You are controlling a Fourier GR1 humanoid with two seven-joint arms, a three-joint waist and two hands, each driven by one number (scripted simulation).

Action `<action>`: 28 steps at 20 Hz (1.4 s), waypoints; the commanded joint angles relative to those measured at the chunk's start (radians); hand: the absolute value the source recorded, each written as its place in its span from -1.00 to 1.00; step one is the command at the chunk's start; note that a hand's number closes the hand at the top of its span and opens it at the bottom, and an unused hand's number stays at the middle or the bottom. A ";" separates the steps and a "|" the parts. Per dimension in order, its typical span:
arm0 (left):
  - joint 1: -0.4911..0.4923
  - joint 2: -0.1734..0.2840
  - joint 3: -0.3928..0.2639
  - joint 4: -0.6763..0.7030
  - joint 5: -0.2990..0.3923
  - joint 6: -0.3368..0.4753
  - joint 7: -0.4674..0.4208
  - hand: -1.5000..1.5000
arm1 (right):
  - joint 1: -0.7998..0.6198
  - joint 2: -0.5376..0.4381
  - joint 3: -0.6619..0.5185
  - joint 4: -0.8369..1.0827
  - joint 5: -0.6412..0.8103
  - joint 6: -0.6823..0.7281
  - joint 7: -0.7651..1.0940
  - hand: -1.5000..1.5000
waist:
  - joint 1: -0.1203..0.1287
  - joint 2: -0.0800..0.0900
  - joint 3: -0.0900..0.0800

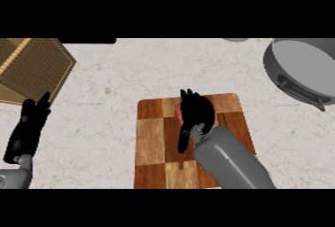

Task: Pick the sweet potato from the cutting board and place it in the pot

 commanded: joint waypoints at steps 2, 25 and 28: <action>-0.023 -0.043 0.008 0.081 -0.036 0.001 -0.051 0.00 | 0.056 0.009 0.015 0.031 0.039 -0.034 0.014 -1.00 | -0.006 0.000 0.000; -0.060 -0.062 0.117 0.066 -0.065 -0.084 -0.028 0.00 | -0.004 0.009 0.025 0.177 0.144 -0.164 -0.188 1.00 | -0.005 0.001 0.000; -0.053 -0.079 0.086 0.013 -0.094 -0.076 0.022 0.00 | -0.058 0.009 0.064 0.303 0.170 -0.252 -0.217 1.00 | 0.006 0.003 0.000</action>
